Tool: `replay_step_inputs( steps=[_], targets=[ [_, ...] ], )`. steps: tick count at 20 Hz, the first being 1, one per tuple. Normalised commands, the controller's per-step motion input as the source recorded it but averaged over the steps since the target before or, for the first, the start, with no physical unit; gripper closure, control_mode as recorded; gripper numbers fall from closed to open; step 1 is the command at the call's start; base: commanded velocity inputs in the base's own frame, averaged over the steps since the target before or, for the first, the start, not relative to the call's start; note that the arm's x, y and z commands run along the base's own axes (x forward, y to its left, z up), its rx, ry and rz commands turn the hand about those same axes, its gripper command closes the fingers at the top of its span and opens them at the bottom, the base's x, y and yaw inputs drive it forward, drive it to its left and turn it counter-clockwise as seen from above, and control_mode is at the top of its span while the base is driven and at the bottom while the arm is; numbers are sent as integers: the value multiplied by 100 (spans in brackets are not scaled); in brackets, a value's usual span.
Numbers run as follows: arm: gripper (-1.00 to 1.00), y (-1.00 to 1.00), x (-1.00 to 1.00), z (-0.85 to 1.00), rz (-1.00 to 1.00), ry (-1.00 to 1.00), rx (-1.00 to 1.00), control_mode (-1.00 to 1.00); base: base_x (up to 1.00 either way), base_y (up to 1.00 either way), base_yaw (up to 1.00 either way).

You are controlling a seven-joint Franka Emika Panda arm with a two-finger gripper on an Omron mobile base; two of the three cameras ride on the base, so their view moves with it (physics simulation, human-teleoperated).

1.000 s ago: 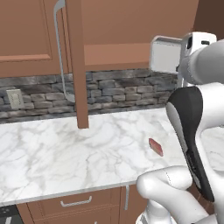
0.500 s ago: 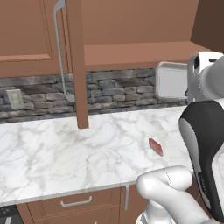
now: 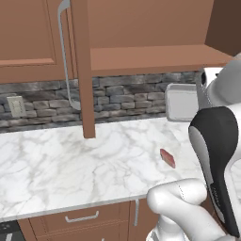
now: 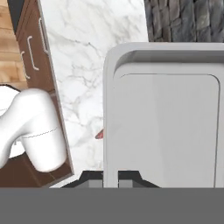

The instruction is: Retrieve the tupperware from the cabinet, then place the raw meat into the tupperware to avoid contamination.

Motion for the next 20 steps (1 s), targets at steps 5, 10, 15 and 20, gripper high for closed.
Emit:
replay_step_inputs(
  steps=[5, 10, 15, 20],
  targets=[
    [100, 0, -3, -55, 0, 11, -4, -100, 0, 0, 0],
    [100, 3, 18, -40, 0, 2, -5, -100, 0, 0, 0],
    [100, 12, 41, -39, 0, 4, -6, -100, 0, 0, 0],
    [100, 15, 46, -51, 1, 19, -6, -100, 0, 0, 0]
  ],
)
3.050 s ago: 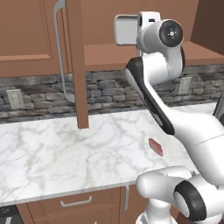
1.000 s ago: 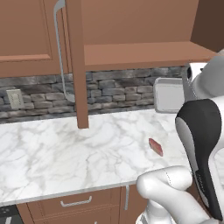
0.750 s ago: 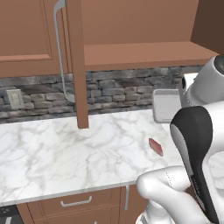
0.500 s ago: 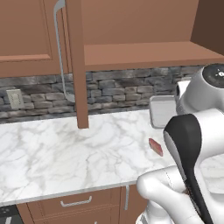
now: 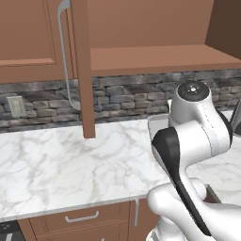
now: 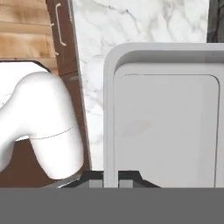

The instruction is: Retrieve the tupperware from the cabinet, then place the raw meat into the tupperware to avoid contamination.

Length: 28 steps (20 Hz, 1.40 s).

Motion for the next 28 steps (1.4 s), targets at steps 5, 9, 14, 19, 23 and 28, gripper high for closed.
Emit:
replay_step_inputs(
  steps=[5, 9, 14, 19, 23, 28],
  targets=[
    [100, 17, 56, -47, 8, 11, -2, -100, 0, 0, 0],
    [100, 13, 45, -54, 12, 9, 2, -100, 0, 0, 0],
    [100, 11, 51, -59, 12, 10, 4, -100, 0, 0, 0],
    [100, 11, 44, -58, 12, 7, 4, -100, 0, 0, 0],
    [100, 16, 34, -45, 12, 10, 6, -100, 0, 0, 0],
    [100, 6, 41, -49, 10, 11, 1, -100, 0, 0, 0]
  ],
)
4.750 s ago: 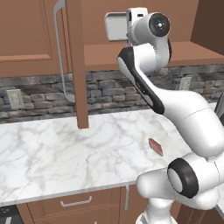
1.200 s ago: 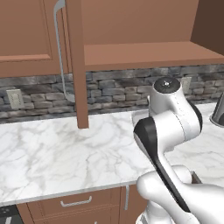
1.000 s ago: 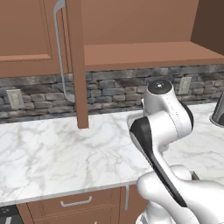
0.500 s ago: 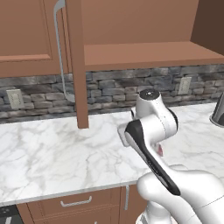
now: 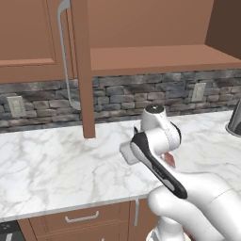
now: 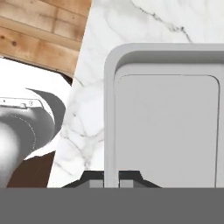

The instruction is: Retrieve the tupperware from the cabinet, then place the raw meat into the tupperware to avoid contamination.

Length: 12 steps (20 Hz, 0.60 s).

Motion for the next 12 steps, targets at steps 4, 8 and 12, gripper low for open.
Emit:
replay_step_inputs(
  steps=[4, 8, 12],
  targets=[
    [100, 0, 51, -41, 11, 5, 0, -100, 0, 0, 0],
    [100, 0, 51, -37, 12, 6, -2, -100, 0, 0, 0],
    [100, 0, 53, -37, 14, 9, -7, -100, 0, 0, 0]
  ],
)
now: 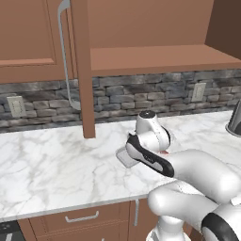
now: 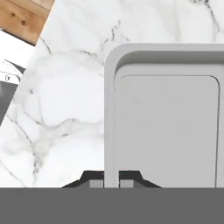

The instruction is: Retrieve the tupperware from the cabinet, then place the raw meat into the tupperware to avoid contamination.

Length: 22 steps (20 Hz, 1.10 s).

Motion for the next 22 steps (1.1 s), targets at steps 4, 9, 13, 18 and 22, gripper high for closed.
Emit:
replay_step_inputs(
  steps=[4, 9, 13, 18, 22],
  targets=[
    [100, 1, 45, -40, 14, 5, -9, -100, 0, 0, 0],
    [100, 0, 38, -32, 15, -2, -6, -100, 0, 0, 0],
    [100, 0, 28, -27, 18, -1, -3, -100, 0, 0, 0],
    [100, 0, 15, -25, 18, 0, -1, -100, 0, 0, 0],
    [100, 1, 12, -22, 14, 0, 0, -100, 0, 0, 0]
  ],
)
